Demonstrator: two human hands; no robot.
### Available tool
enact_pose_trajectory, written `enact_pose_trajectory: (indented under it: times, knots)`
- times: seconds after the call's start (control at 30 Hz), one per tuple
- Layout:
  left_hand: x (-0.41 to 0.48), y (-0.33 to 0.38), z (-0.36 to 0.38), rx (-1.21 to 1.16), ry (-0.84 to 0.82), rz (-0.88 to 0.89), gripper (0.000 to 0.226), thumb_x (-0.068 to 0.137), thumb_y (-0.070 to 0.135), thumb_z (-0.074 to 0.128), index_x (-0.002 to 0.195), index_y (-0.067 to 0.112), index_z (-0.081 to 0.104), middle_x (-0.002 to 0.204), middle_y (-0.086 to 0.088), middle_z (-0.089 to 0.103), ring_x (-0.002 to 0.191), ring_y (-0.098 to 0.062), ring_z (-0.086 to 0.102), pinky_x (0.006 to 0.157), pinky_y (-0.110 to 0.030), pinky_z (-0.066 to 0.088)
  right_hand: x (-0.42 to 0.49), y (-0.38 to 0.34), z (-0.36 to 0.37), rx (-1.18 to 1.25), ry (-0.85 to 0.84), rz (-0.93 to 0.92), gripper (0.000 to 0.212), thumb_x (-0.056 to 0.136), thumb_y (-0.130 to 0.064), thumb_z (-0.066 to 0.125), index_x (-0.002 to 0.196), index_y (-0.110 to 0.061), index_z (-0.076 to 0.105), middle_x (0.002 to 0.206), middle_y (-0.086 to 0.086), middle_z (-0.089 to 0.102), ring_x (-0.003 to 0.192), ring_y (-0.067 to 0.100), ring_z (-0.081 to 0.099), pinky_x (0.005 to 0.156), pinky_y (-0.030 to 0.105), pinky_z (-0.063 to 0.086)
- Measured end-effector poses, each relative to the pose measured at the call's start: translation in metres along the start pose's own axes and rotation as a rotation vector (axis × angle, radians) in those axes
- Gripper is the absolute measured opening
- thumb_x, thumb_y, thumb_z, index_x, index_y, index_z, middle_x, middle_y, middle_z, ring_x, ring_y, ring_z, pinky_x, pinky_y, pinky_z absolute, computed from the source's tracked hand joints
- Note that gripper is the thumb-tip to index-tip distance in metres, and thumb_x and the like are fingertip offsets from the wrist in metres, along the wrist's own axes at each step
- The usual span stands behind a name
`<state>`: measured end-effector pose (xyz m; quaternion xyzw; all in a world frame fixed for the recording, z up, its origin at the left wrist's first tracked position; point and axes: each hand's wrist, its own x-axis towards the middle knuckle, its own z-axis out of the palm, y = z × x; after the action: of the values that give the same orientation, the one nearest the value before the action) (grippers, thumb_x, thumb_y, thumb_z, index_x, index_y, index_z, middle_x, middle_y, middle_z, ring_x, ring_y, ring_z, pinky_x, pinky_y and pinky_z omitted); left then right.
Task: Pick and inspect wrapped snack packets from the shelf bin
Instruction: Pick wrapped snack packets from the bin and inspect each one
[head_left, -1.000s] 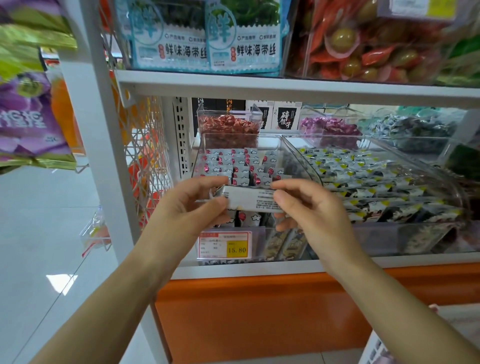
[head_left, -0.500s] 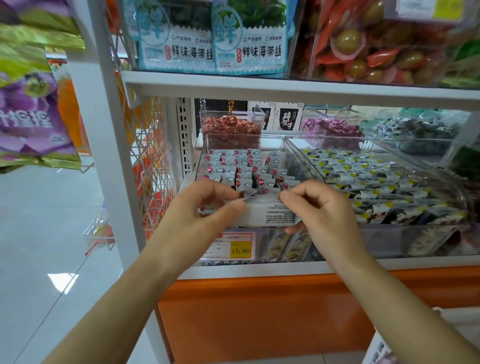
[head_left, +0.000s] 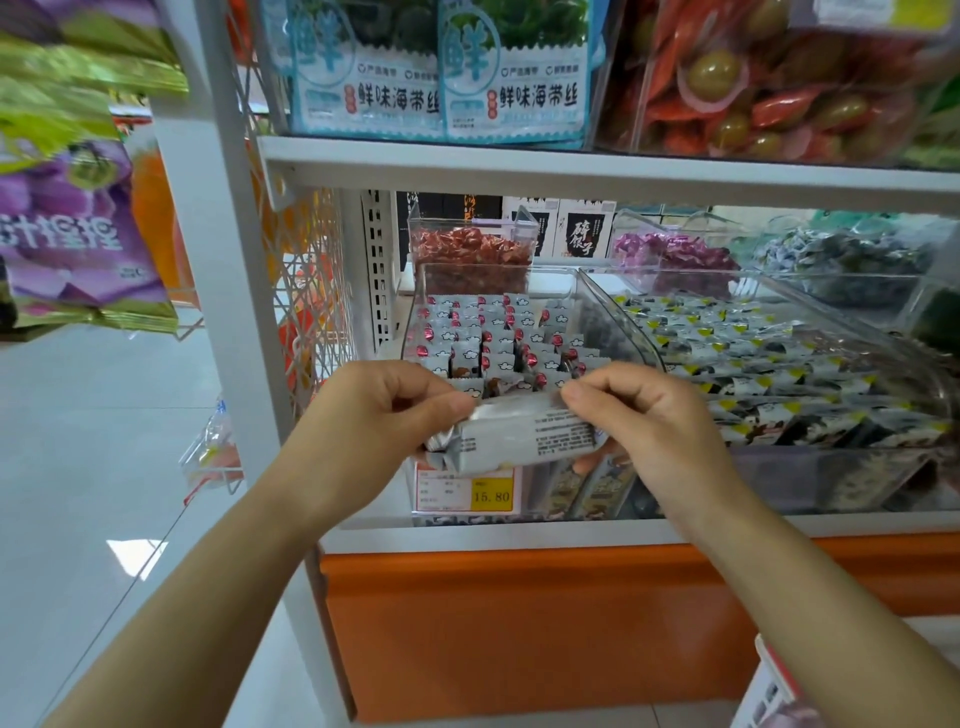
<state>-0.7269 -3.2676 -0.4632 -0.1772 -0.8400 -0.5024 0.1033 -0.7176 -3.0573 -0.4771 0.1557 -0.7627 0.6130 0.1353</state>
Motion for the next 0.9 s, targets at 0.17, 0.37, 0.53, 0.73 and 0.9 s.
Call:
enact_pose_trajectory:
  times: [0.17,0.37,0.53,0.73,0.9]
  knots:
    - [-0.003,0.001,0.004,-0.097,-0.022,-0.007,0.031,0.071,0.05,0.056,0.08,0.024,0.071,0.077,0.0,0.071,0.071,-0.013,0.066,0.069,-0.028,0.057,0.001,0.006,0.002,-0.01,0.106,0.019,0.019,0.087,-0.025,0.06,0.075,-0.015,0.07,0.071,0.002,0.07,0.053,0.018,0.064,0.05,0.033,0.056]
    - [-0.004,-0.002,0.013,0.124,0.04,0.06,0.031,0.083,0.03,0.064,0.113,0.028,0.063,0.086,0.019,0.065,0.081,0.007,0.061,0.072,-0.011,0.051,0.006,0.014,-0.002,0.269,0.082,0.115,0.032,0.067,-0.041,0.07,0.093,-0.023,0.074,0.08,0.003,0.071,0.066,0.013,0.065,0.063,0.025,0.056]
    - [-0.004,-0.006,0.018,0.272,0.171,0.146,0.045,0.089,0.038,0.051,0.132,0.024,0.052,0.098,0.007,0.067,0.083,-0.004,0.06,0.068,-0.017,0.048,0.012,0.015,0.002,0.104,0.132,0.077,0.051,0.066,-0.035,0.071,0.112,-0.013,0.067,0.073,0.0,0.07,0.059,0.01,0.063,0.058,0.02,0.053]
    - [0.011,-0.025,0.012,0.819,0.114,0.113,0.076,0.085,0.062,0.013,0.15,0.025,0.006,0.159,0.002,0.001,0.144,-0.012,-0.012,0.112,-0.036,-0.008,0.057,0.004,0.008,-0.149,0.305,-0.065,0.004,0.086,-0.016,0.064,0.087,-0.015,0.067,0.076,-0.003,0.067,0.054,0.005,0.061,0.051,0.021,0.053]
    - [0.009,-0.039,0.016,0.838,0.032,0.082,0.082,0.084,0.066,0.011,0.149,0.021,-0.012,0.157,0.0,-0.018,0.133,-0.007,-0.03,0.089,-0.021,-0.036,0.099,0.005,0.022,-0.649,0.117,-0.26,0.015,0.084,-0.026,0.067,0.092,-0.013,0.069,0.076,-0.012,0.049,0.069,0.0,0.044,0.058,0.011,0.03]
